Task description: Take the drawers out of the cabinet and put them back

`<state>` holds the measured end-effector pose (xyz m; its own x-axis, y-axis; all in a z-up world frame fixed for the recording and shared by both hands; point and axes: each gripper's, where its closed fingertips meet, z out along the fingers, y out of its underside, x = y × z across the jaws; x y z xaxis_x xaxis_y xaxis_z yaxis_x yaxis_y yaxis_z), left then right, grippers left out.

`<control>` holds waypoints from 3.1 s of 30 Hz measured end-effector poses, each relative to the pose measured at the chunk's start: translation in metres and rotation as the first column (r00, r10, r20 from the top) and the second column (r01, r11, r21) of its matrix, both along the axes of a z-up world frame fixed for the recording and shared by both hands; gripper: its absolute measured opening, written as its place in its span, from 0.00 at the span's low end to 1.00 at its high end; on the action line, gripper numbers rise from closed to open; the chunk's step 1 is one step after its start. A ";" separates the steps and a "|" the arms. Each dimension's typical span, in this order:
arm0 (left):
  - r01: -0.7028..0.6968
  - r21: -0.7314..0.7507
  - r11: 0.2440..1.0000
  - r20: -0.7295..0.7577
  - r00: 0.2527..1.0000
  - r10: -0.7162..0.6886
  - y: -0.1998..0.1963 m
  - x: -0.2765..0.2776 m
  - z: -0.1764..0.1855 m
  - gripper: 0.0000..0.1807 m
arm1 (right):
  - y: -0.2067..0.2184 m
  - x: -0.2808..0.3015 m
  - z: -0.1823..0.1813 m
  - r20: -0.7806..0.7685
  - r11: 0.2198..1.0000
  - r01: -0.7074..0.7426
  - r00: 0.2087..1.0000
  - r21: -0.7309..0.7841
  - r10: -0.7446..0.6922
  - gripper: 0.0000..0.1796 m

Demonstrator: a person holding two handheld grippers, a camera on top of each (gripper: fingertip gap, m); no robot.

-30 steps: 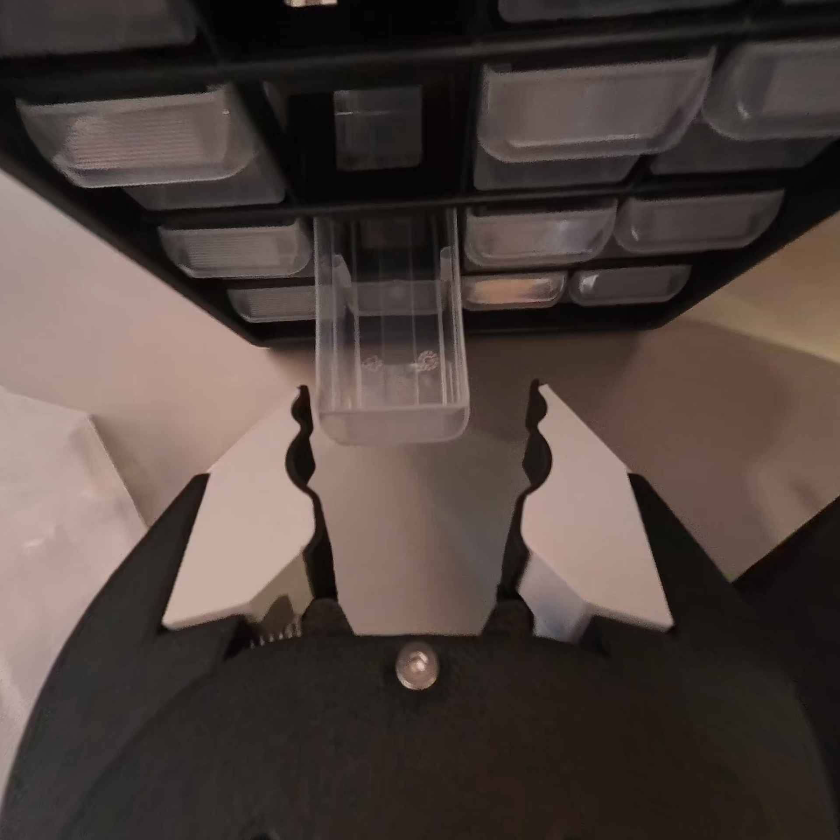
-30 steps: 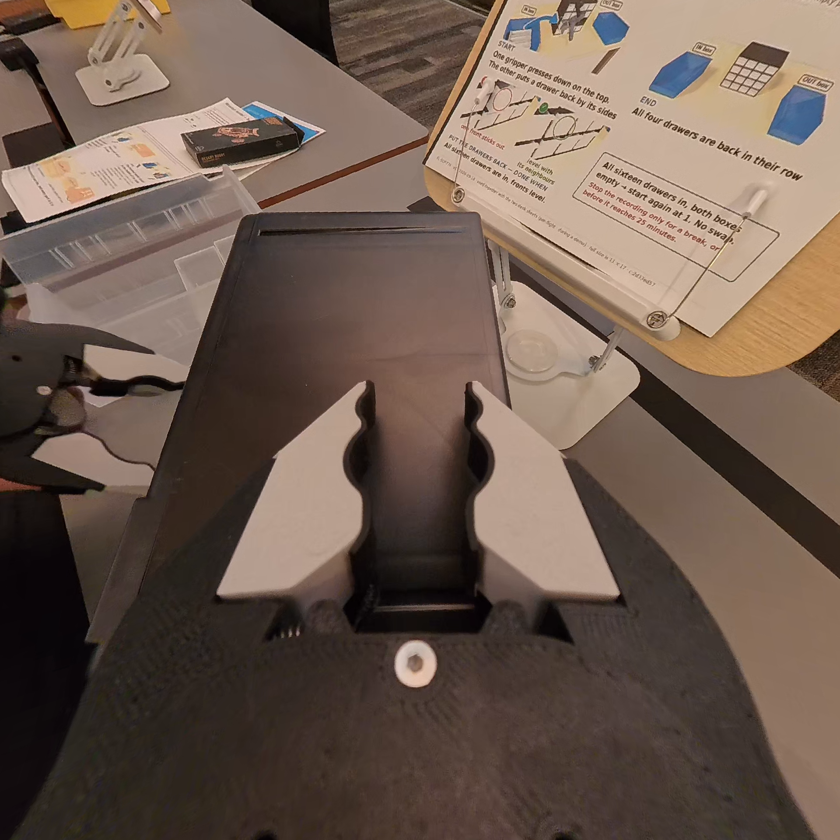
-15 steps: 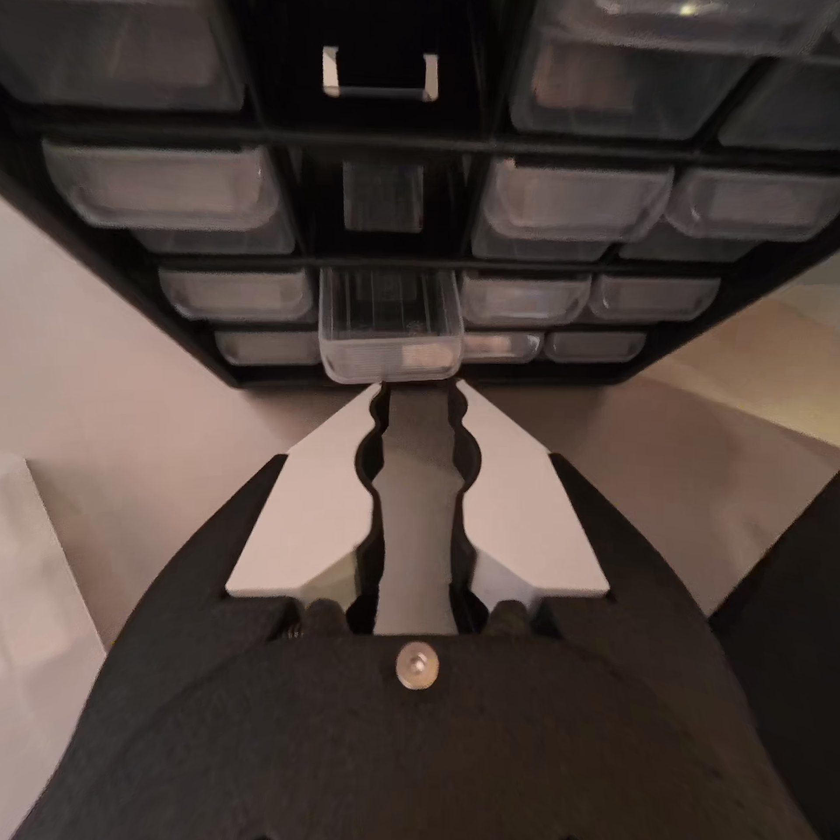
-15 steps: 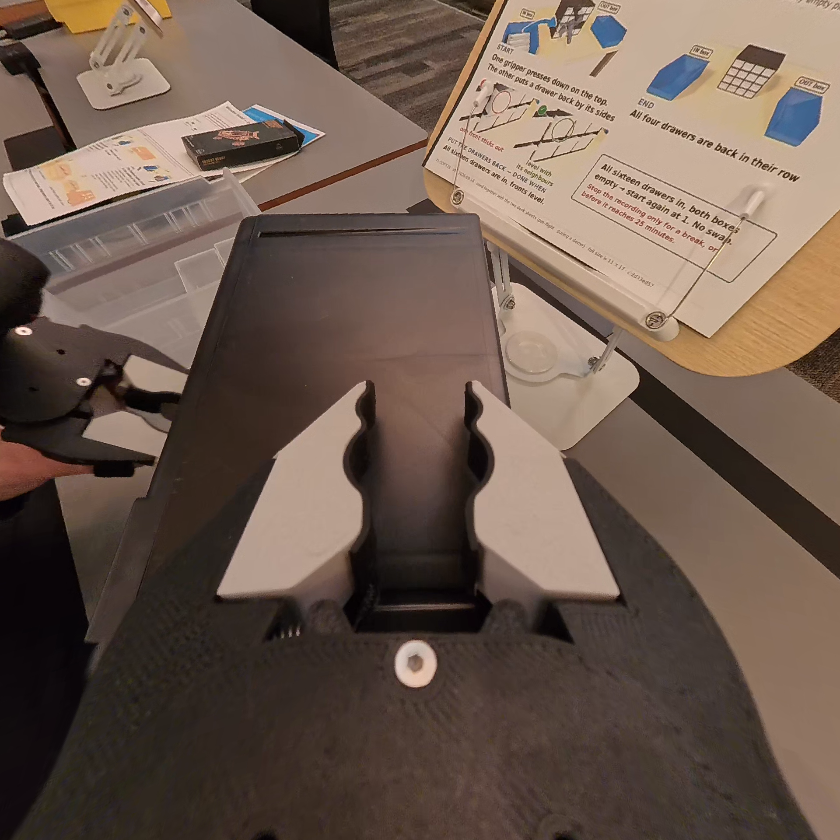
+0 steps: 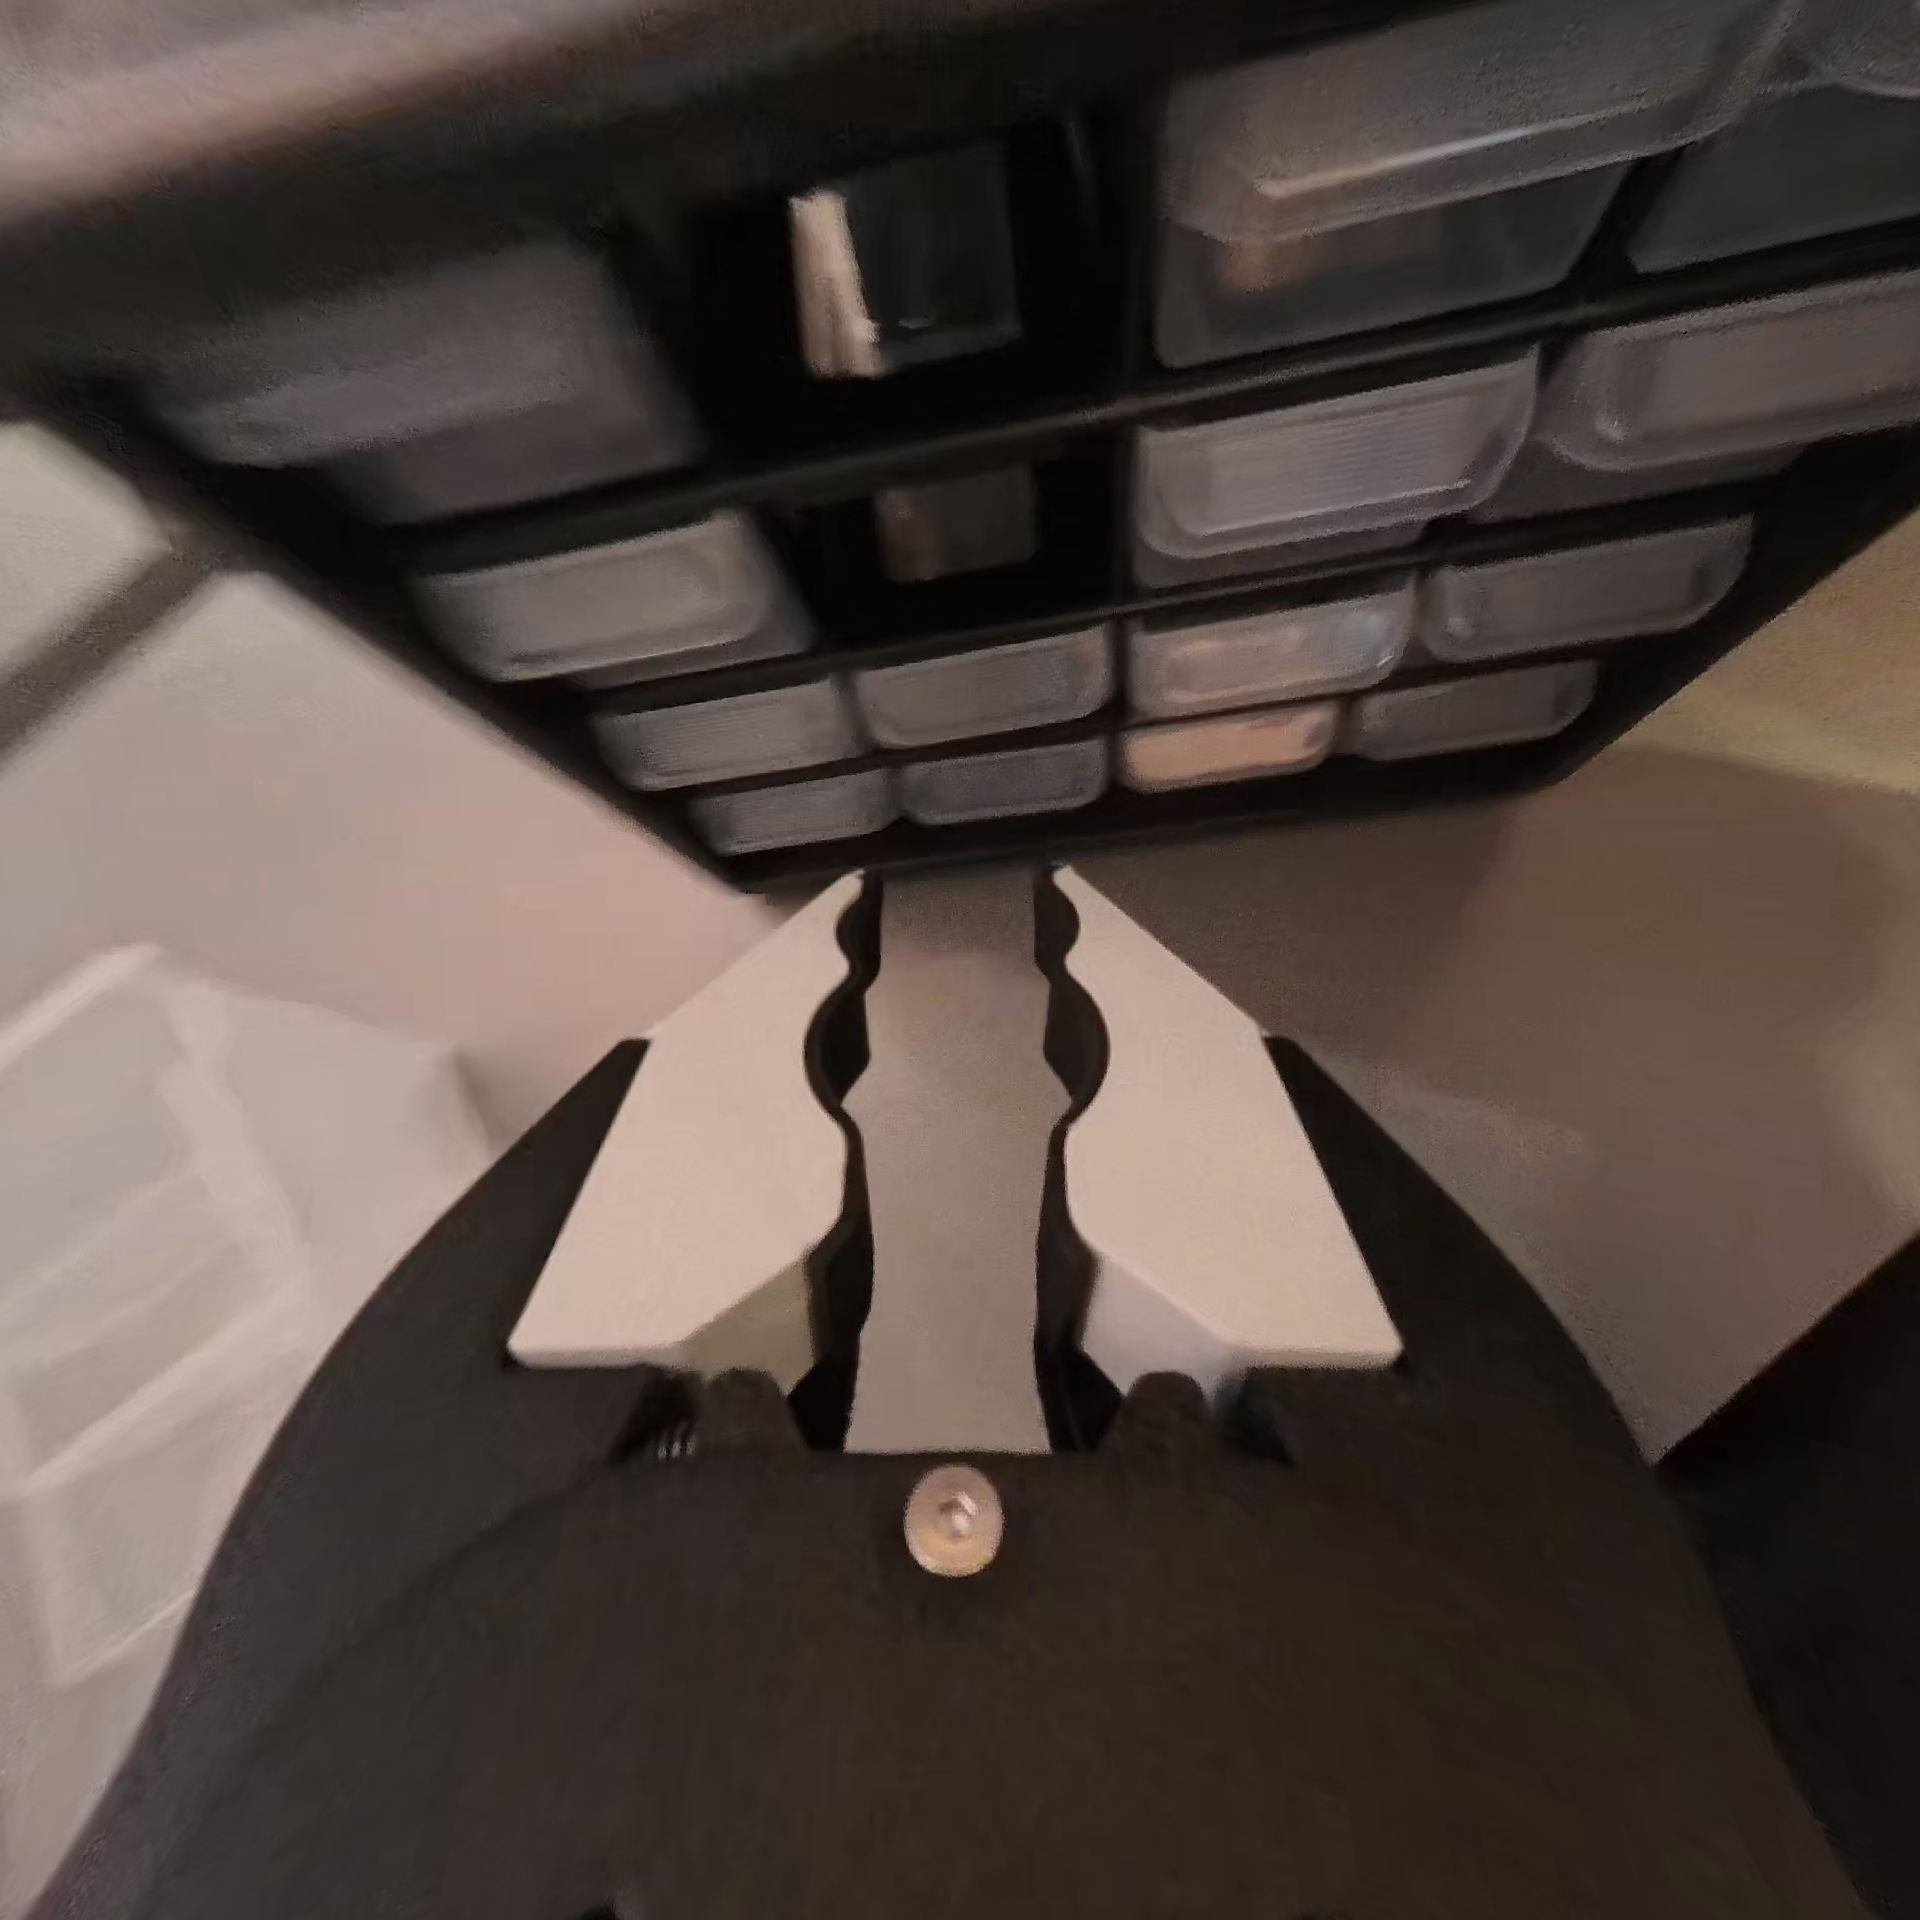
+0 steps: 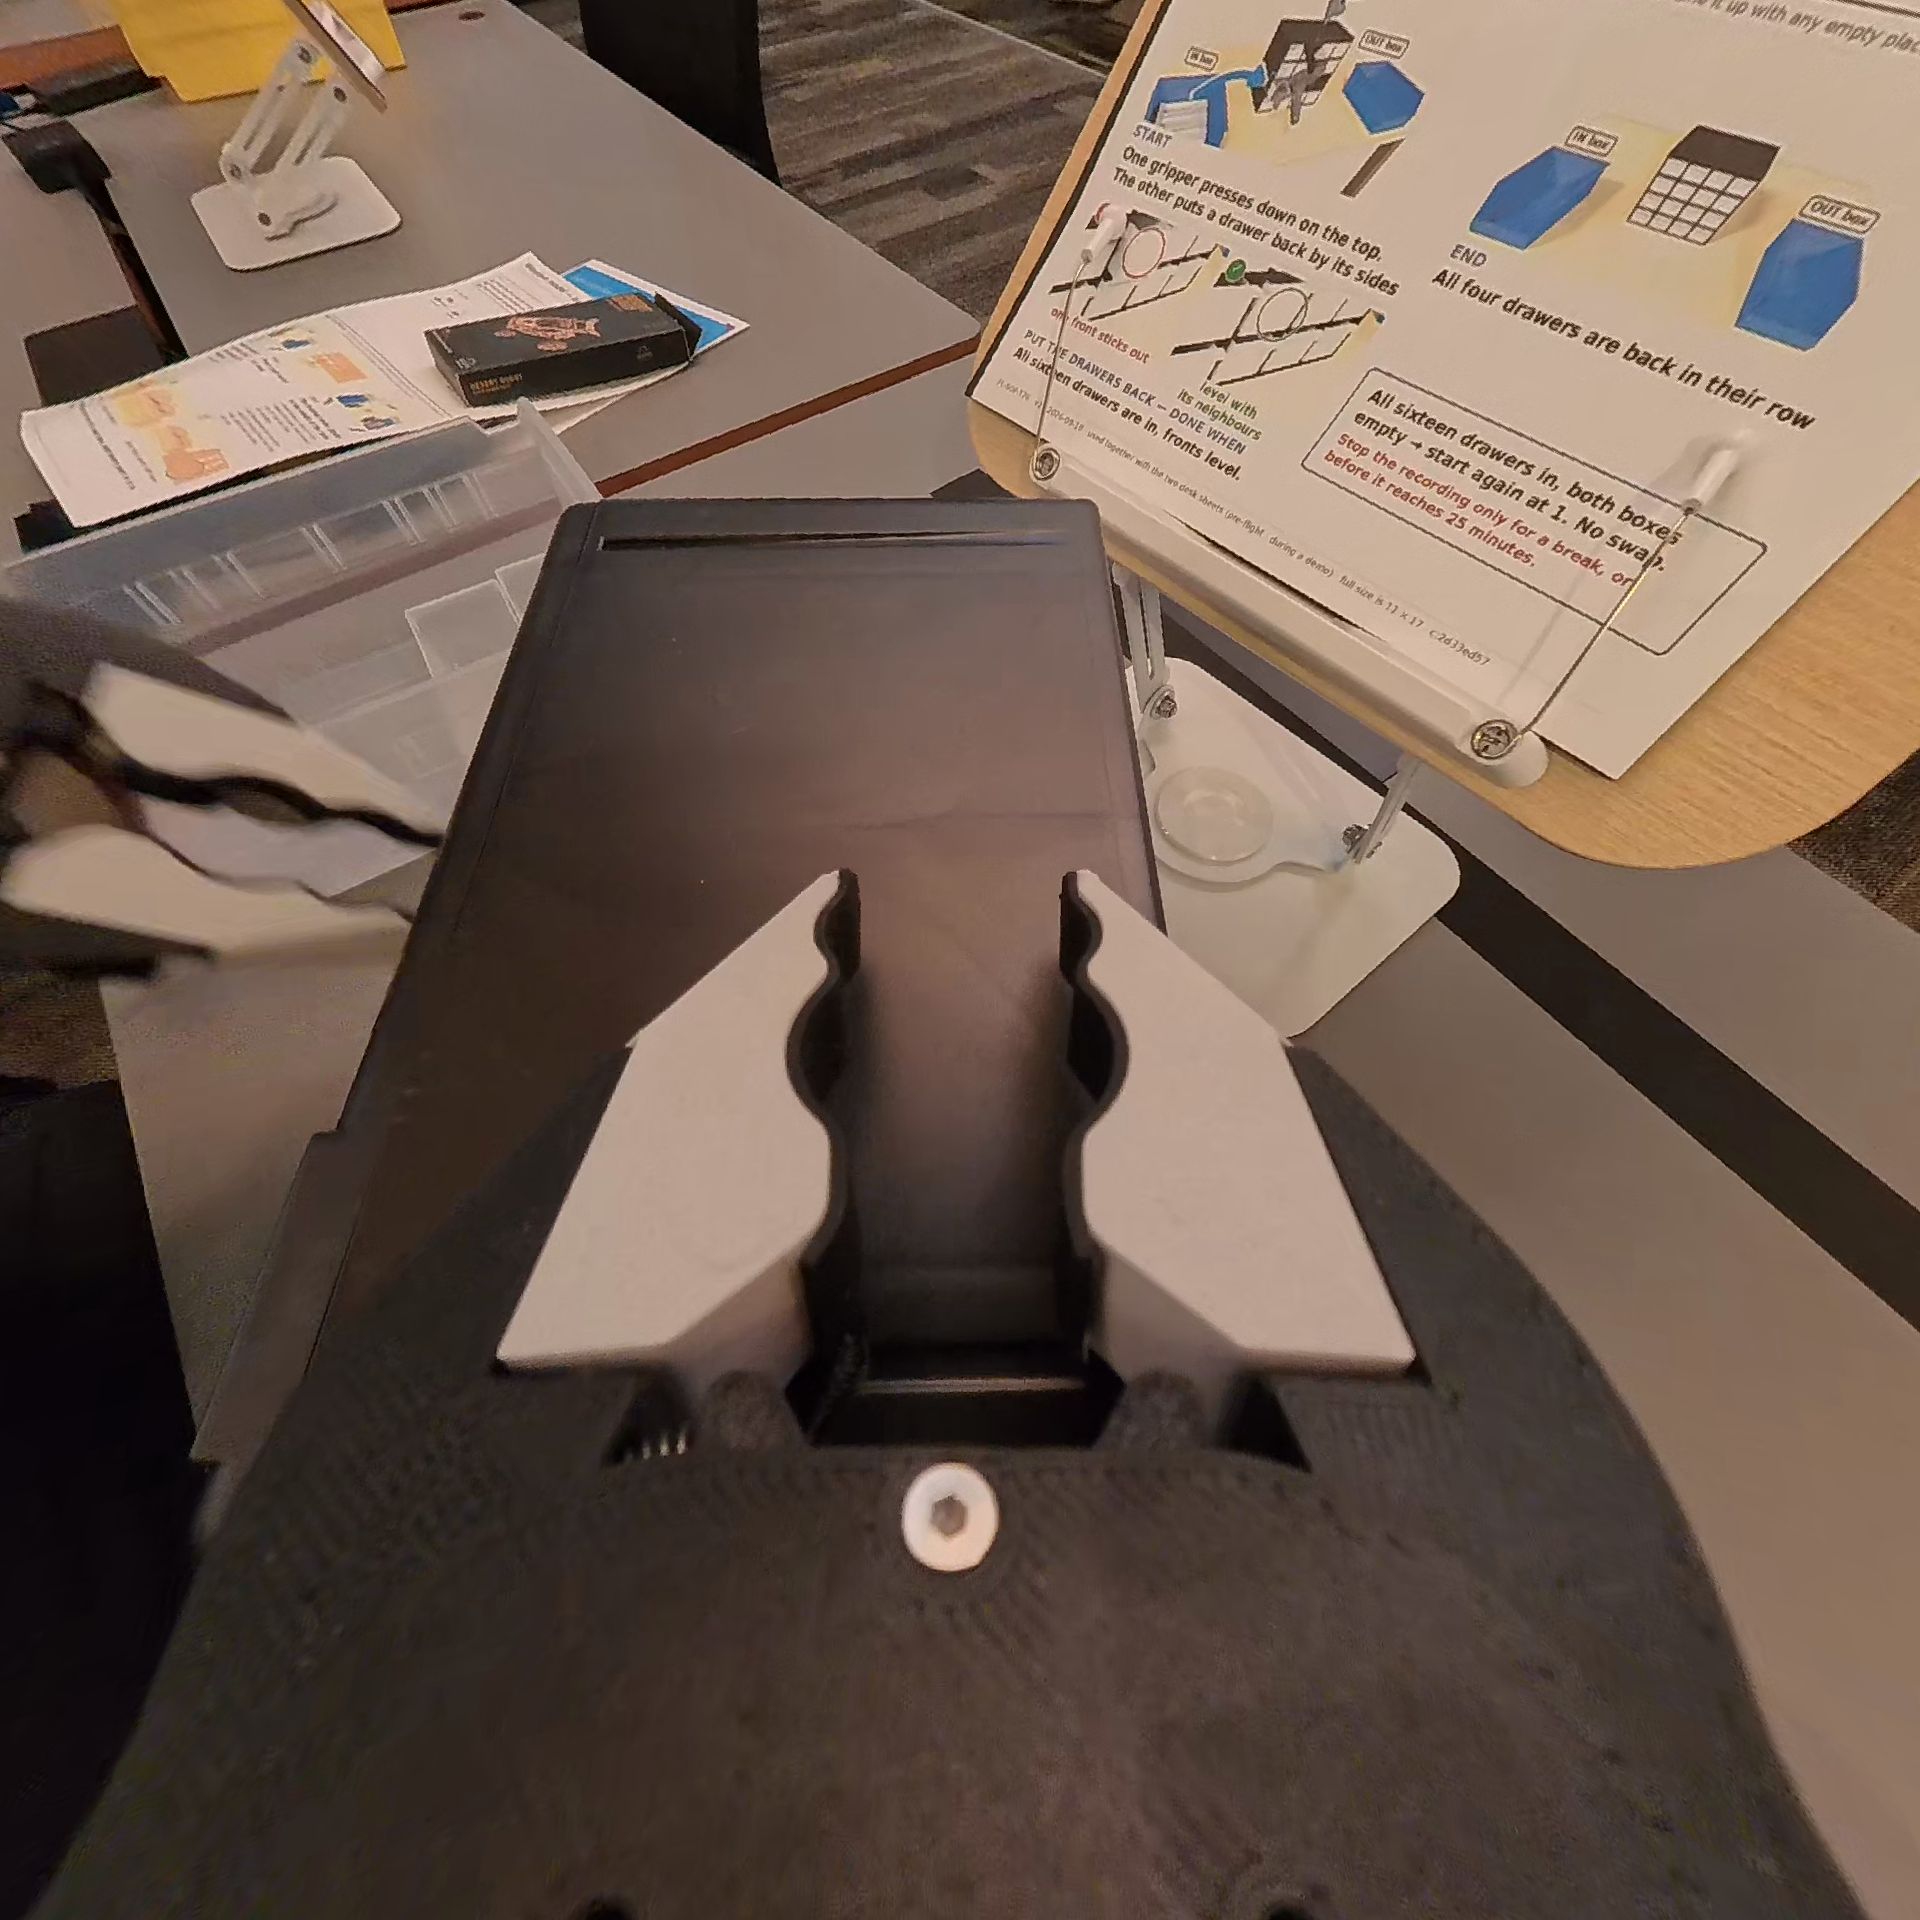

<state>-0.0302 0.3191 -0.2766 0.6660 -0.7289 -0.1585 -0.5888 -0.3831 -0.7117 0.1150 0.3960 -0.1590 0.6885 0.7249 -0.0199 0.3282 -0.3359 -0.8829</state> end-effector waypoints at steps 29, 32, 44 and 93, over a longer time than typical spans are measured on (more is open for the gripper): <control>-0.225 -0.448 0.865 -0.506 0.862 -0.037 -0.011 -0.243 -0.094 0.04 | 0.002 0.000 -0.004 0.039 0.999 0.017 0.999 -0.040 -0.016 0.20; -0.222 -0.389 0.894 -0.463 0.886 0.018 -0.015 -0.239 -0.077 0.20 | 0.002 0.000 -0.003 0.038 0.999 0.016 0.999 -0.038 -0.014 0.20; -0.428 -0.499 0.753 -0.417 0.881 0.224 -0.035 -0.266 -0.108 0.46 | 0.002 0.001 -0.003 0.027 0.999 0.019 0.999 -0.029 -0.018 0.20; 0.063 -0.409 0.910 0.076 0.997 -0.034 -0.024 -0.016 0.039 0.34 | 0.002 0.001 -0.002 0.019 1.000 0.010 1.000 -0.018 -0.010 0.19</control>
<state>-0.0463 0.2947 -0.2372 0.6268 -0.7517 0.2050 -0.5714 -0.6223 -0.5351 0.1157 0.3976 -0.1607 0.6959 0.7179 -0.0204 0.3411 -0.3554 -0.8702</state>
